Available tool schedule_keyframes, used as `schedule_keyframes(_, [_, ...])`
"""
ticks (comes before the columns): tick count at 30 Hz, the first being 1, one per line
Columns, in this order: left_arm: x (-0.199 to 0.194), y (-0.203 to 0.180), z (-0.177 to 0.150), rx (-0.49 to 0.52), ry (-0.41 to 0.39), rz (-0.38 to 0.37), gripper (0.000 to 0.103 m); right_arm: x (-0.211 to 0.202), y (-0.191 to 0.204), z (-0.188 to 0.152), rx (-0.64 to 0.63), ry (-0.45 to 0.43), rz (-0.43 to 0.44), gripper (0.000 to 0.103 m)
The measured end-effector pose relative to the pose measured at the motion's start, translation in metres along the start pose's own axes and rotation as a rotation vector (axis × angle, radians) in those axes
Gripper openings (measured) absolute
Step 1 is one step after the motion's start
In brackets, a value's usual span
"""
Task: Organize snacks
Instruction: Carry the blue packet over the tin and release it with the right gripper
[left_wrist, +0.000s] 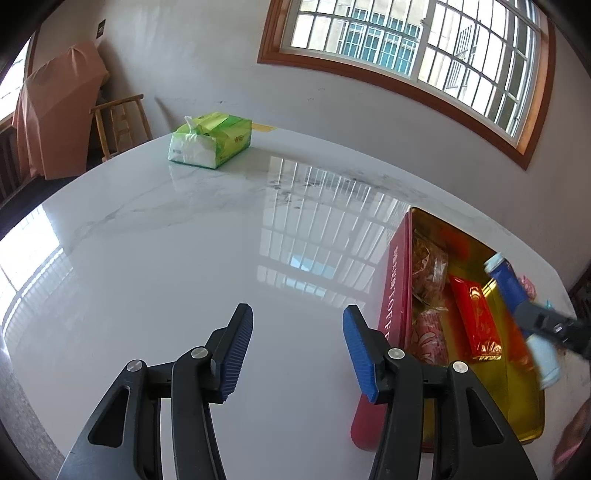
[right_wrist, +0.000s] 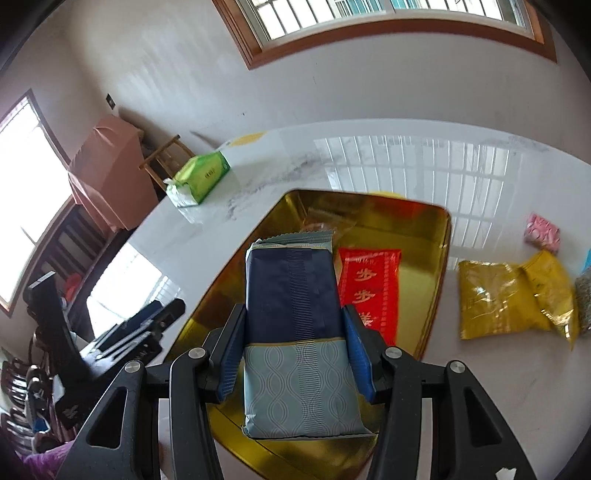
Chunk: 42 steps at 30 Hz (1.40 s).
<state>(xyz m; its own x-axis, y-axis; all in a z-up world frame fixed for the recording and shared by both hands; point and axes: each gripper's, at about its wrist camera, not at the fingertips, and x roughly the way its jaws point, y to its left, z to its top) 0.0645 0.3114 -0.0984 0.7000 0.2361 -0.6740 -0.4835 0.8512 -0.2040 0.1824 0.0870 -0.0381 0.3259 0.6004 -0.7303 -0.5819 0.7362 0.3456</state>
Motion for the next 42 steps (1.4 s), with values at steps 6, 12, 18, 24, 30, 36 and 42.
schedule_keyframes(6, [0.003, 0.002, 0.0, -0.011, 0.015, -0.007, 0.052, 0.011, -0.003, -0.003, 0.0, 0.021, -0.026, 0.048])
schedule_keyframes(12, [0.005, 0.005, 0.001, -0.019, 0.02, -0.015, 0.052, 0.023, -0.004, -0.003, 0.009, 0.04, -0.037, 0.048])
schedule_keyframes(18, [0.006, 0.01, 0.001, -0.046, 0.027, -0.025, 0.052, 0.026, -0.001, -0.002, 0.0, 0.038, -0.058, 0.048])
schedule_keyframes(24, [0.006, 0.013, 0.001, -0.063, 0.025, -0.03, 0.052, 0.028, 0.0, -0.002, -0.005, 0.036, -0.067, 0.049])
schedule_keyframes(30, [0.004, 0.01, 0.0, -0.049, 0.015, -0.021, 0.052, 0.026, -0.002, -0.001, 0.007, 0.034, -0.052, 0.05])
schedule_keyframes(36, [0.002, 0.006, -0.001, -0.031, 0.007, -0.012, 0.053, 0.0, 0.004, -0.005, -0.035, -0.063, -0.045, 0.05])
schedule_keyframes(42, [0.004, 0.007, 0.0, -0.033, 0.019, -0.007, 0.053, -0.065, -0.04, -0.034, -0.042, -0.195, -0.195, 0.053])
